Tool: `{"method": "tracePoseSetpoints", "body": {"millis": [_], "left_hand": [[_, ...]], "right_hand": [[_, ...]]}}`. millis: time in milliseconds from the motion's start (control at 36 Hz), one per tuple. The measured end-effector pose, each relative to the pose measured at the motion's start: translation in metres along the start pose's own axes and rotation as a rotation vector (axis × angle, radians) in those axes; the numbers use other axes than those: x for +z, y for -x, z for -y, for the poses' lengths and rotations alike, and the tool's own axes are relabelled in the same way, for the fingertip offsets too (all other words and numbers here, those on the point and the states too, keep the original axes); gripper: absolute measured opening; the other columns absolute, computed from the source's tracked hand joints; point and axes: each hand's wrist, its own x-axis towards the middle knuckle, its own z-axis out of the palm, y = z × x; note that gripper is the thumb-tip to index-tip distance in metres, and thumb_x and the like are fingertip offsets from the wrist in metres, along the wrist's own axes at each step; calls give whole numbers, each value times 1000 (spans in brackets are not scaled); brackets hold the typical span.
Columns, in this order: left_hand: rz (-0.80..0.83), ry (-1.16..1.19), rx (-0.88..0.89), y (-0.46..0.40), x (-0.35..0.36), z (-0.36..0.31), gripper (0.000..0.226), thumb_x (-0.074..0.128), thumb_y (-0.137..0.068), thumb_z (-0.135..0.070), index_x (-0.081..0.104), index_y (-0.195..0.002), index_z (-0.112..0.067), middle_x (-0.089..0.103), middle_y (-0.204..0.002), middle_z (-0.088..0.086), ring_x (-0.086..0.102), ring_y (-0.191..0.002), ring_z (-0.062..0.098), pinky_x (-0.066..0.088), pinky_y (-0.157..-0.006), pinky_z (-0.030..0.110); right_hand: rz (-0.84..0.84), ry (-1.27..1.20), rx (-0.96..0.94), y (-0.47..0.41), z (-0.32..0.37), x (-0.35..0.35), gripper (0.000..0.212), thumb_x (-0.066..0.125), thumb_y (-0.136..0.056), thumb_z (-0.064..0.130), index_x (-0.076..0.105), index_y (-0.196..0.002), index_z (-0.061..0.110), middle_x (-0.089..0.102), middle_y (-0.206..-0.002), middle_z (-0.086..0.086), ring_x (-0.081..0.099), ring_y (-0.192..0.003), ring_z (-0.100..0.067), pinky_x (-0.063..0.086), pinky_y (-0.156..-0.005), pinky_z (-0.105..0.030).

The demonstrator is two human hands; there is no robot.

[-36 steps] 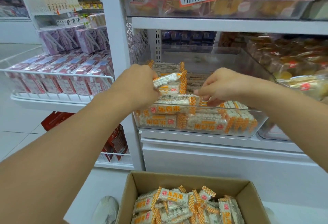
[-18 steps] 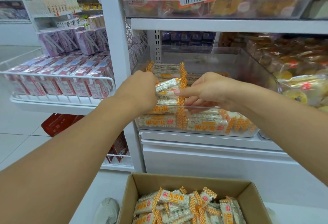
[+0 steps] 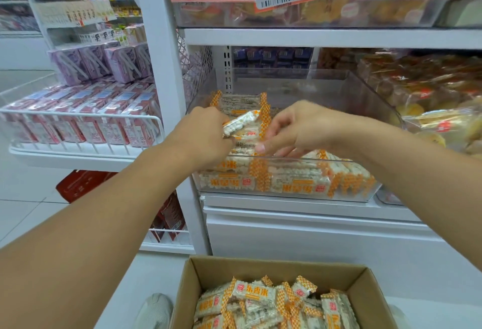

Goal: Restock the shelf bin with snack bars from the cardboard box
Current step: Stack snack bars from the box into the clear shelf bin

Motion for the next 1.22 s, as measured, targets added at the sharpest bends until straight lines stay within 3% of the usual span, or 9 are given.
{"method": "tracePoseSetpoints", "body": {"millis": [111,194,333,472,611,722,889,1056,1222], "left_hand": [[-17,-21,39,-4,-6,-13,19,66,-92,-28,63,-74,-21,60,-72,2,61,-74,31,42,-61,33],[2,50,77,-8,-5,-28,14,70,-87,-31,64,-76,-24,62,-71,-3,63,-78,26,44,-61,33],[-119,148,45,-20,8,-25,80,67,-84,-61,42,-147,-18,56,-141,8,52,-129,32,48,-100,43],[100,113,-48,-30,34,-24,89,47,-92,-69,14,-160,-23,22,-165,11,23,-150,34,28,-119,47],[273,35,-112,-45,40,-28,76,37,-96,-69,14,-160,-37,0,-169,1,-2,-155,31,3,-126,46],[284,-1,-132,-47,44,-27,71,31,-98,-65,9,-160,-39,-4,-169,3,-3,-155,30,1,-126,46],[335,-80,-192,-54,46,-23,75,24,-98,-66,2,-161,-31,-8,-169,8,-7,-155,30,1,-126,48],[342,-65,-192,-49,42,-25,82,10,-93,-77,-2,-161,-32,-11,-168,5,-10,-155,28,-3,-125,47],[255,-24,-70,-46,40,-8,57,19,-107,-47,12,-161,-31,2,-169,3,0,-156,23,6,-126,42]], "right_hand": [[-194,71,-383,2,-8,-10,58,89,-71,22,63,-122,24,66,-116,0,70,-78,-21,62,-76,-33],[-215,83,-476,-1,-13,-6,24,82,-82,17,76,-105,18,73,-87,-13,63,-63,-24,56,-63,-39],[-420,-102,-183,-7,-36,-34,26,77,-89,22,73,-111,9,72,-84,-15,63,-59,-10,57,-58,-29],[-656,132,145,-35,-57,-61,29,69,-95,32,65,-98,3,70,-88,-15,70,-76,-30,60,-83,-45],[-659,606,203,-91,-59,-68,48,58,-99,39,60,-131,4,63,-127,-14,61,-117,-31,48,-85,-30],[-565,546,166,-118,-56,-81,38,59,-98,29,65,-126,4,64,-128,-17,58,-120,-35,46,-103,-43],[-647,449,152,-151,-73,-78,51,71,-93,26,52,-134,4,62,-126,-13,65,-111,-28,55,-89,-37],[-728,343,216,-157,-98,-83,29,63,-94,20,68,-117,4,67,-117,-14,62,-113,-33,51,-96,-40],[-835,56,274,-175,-109,-78,19,81,-79,25,76,-92,12,75,-96,-2,72,-92,-19,63,-77,-35]]}}
